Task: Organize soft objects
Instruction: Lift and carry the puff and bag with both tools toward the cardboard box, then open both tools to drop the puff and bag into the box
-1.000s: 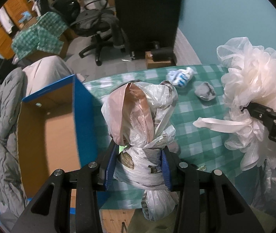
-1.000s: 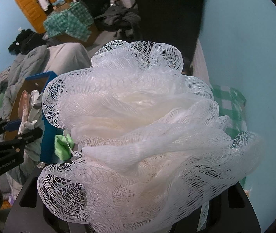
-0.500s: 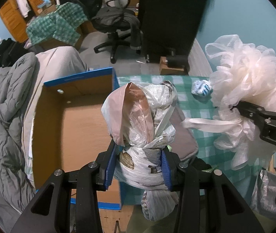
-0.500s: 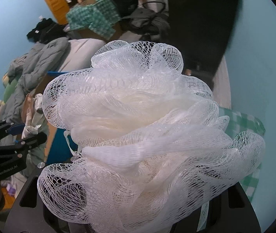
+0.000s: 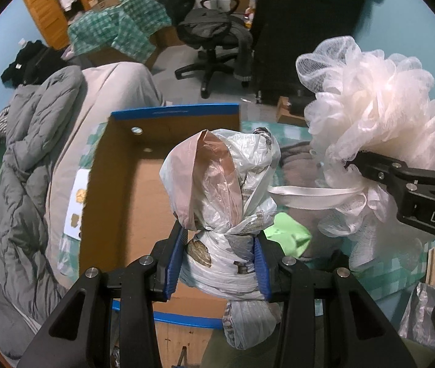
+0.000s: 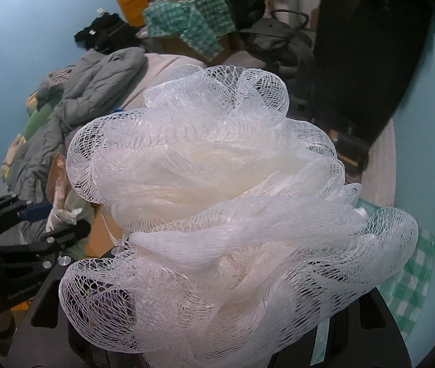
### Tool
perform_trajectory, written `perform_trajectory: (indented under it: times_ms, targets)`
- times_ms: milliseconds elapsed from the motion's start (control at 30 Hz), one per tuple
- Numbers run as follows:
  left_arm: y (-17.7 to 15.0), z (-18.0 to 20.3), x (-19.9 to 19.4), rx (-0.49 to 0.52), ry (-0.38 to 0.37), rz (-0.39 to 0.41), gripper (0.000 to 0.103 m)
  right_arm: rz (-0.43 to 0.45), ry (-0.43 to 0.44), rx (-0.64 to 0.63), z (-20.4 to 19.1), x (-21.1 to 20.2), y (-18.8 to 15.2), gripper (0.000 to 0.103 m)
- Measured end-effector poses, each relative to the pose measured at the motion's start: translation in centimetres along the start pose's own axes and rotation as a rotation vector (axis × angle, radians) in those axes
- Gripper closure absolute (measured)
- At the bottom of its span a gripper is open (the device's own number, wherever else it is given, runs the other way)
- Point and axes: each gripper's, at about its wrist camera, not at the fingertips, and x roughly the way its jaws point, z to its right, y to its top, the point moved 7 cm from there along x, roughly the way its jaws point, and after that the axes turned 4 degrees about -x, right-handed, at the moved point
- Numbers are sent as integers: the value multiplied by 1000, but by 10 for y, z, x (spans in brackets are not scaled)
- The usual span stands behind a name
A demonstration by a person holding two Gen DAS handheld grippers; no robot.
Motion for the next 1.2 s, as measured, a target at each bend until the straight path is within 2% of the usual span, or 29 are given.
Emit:
perform_trajectory:
  times_ms: [333, 567, 1000, 1067, 1133, 1200]
  targets:
    - [-1, -48, 8, -75, 28, -11, 62, -25, 49, -64, -46, 29, 34, 42]
    - [-3, -82, 27, -129, 57, -48, 62, -65, 74, -90, -75, 57, 52, 42]
    - [-8, -117, 59, -163, 85, -126, 61, -142, 98, -151, -116, 98, 60, 41]
    - [-9, -119, 64, -174, 86, -141, 59, -153, 93, -155, -117, 103, 61, 39]
    - [-11, -120, 66, -180, 78, -154, 57, -160, 94, -150, -119, 105, 61, 31]
    - [-13, -121, 66, -182, 79, -165, 53, -166, 87, -145, -119, 107, 62, 27]
